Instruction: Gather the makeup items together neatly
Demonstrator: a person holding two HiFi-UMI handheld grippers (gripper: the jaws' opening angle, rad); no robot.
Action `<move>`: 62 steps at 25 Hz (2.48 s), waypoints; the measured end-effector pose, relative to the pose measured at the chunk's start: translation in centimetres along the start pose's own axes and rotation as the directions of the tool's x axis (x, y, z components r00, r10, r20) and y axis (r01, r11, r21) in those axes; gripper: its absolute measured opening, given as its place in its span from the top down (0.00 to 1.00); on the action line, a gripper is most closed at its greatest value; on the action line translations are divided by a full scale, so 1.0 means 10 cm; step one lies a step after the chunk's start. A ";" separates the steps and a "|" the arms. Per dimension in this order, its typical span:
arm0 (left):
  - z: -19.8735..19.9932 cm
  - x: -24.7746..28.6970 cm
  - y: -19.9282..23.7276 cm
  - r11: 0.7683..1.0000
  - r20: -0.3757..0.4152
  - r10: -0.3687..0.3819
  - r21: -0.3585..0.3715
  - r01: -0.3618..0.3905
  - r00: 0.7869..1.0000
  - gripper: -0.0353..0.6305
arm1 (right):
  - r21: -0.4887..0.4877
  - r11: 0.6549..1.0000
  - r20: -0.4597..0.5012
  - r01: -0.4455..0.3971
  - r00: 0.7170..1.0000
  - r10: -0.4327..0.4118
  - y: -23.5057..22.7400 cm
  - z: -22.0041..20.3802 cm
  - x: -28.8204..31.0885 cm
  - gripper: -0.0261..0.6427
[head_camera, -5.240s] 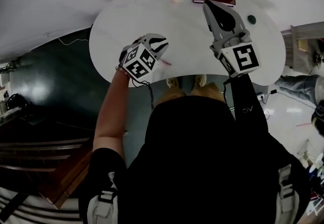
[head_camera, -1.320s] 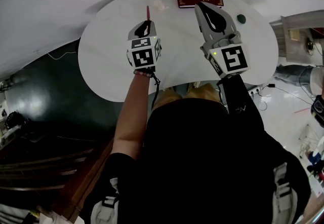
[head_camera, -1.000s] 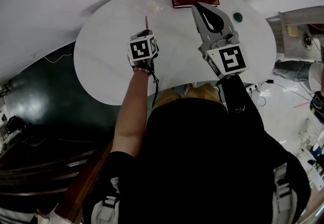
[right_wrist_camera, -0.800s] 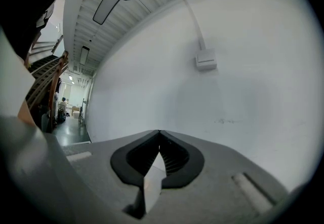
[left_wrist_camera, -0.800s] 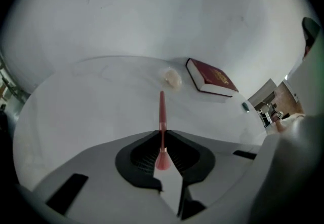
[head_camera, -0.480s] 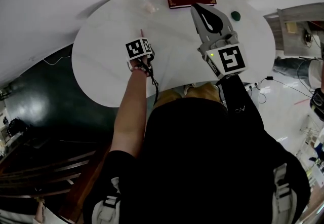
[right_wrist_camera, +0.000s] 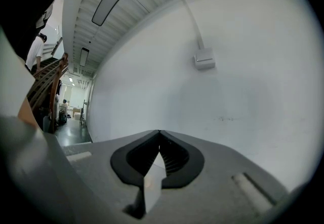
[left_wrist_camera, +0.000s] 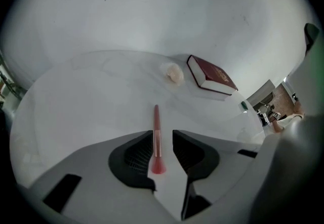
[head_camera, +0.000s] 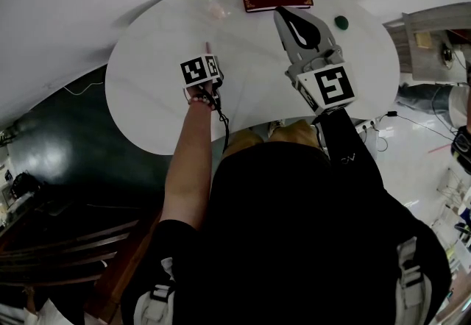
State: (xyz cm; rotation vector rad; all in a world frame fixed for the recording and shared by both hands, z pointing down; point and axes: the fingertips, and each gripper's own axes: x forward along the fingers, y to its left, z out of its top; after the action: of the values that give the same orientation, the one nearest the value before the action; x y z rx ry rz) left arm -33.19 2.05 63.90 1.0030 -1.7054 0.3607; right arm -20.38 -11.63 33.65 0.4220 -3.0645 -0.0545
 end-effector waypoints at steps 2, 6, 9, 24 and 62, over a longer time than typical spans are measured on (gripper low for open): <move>0.14 -0.14 -0.01 1.000 0.058 0.006 0.024 -0.007 0.998 0.76 | 0.002 1.000 0.006 -0.003 1.000 0.003 0.02 0.04 0.00 0.95; 0.63 -0.63 -0.11 0.985 0.266 0.037 0.152 -0.080 0.963 0.76 | -0.003 1.000 0.017 -0.003 1.000 0.003 0.08 0.10 0.00 0.95; 0.98 -1.09 -0.26 0.963 0.427 0.012 0.239 -0.125 0.904 0.76 | -0.003 1.000 0.024 -0.009 1.000 0.009 0.16 0.15 0.01 0.95; 1.33 -2.71 -0.69 0.882 0.844 -0.131 0.339 -0.328 0.520 0.76 | -0.023 1.000 0.056 -0.009 0.998 0.010 0.49 0.33 -0.01 0.95; 0.72 -2.21 -3.66 0.640 0.555 -0.692 0.768 0.036 0.462 0.79 | -0.062 0.858 0.013 0.511 0.860 -0.511 -1.20 0.10 -2.35 0.95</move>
State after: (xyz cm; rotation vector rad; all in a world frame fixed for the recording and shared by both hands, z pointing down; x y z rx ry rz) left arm -8.19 -14.90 32.80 2.4160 -2.0896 0.1645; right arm 5.34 -16.77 31.17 1.2158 -2.8383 -0.1677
